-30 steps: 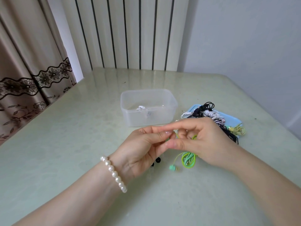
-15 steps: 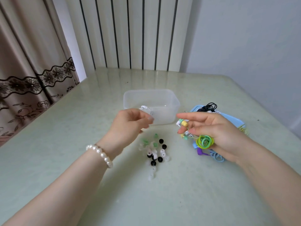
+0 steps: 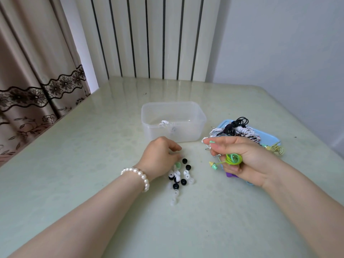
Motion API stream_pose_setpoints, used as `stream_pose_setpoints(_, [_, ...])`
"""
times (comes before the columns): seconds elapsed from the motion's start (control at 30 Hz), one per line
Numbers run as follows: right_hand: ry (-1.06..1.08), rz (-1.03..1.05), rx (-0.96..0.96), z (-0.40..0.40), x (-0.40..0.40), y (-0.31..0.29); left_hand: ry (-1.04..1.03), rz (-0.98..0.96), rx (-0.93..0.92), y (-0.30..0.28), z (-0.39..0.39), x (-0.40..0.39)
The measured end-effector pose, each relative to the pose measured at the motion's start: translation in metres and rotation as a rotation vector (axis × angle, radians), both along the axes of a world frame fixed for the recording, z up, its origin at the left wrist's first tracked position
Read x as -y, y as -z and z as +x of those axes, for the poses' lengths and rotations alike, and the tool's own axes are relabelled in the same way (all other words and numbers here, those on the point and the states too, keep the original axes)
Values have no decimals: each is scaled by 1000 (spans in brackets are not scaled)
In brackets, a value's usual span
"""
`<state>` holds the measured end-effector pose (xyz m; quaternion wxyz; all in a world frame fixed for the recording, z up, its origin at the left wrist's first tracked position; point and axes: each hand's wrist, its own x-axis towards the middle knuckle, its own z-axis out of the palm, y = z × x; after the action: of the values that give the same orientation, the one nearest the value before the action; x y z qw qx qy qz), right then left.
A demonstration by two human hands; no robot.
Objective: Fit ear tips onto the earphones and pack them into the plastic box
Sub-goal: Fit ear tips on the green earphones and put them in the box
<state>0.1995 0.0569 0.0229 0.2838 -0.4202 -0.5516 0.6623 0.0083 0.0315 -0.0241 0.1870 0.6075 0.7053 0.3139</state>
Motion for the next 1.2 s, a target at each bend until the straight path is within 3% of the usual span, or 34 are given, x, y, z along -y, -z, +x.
stream_pose_setpoints(0.13, [-15,137,155,-2,3,3,-7,34,-14,4,0,-2])
stream_pose_setpoints(0.2, [-23,196,168,-3,5,3,-22,73,105,1,0,0])
stream_pose_setpoints(0.4, [-43,330,103,-3,9,-3,80,-3,1045,-30,10,24])
stream_pose_setpoints(0.5, [-20,416,46,-5,13,-4,128,-111,1301,-39,18,36])
stream_pose_setpoints(0.93, [64,565,-53,-12,22,-4,81,-139,1292,-36,24,39])
stream_pose_setpoints(1.2, [110,701,37,-14,21,-1,47,-174,1292,-35,27,39])
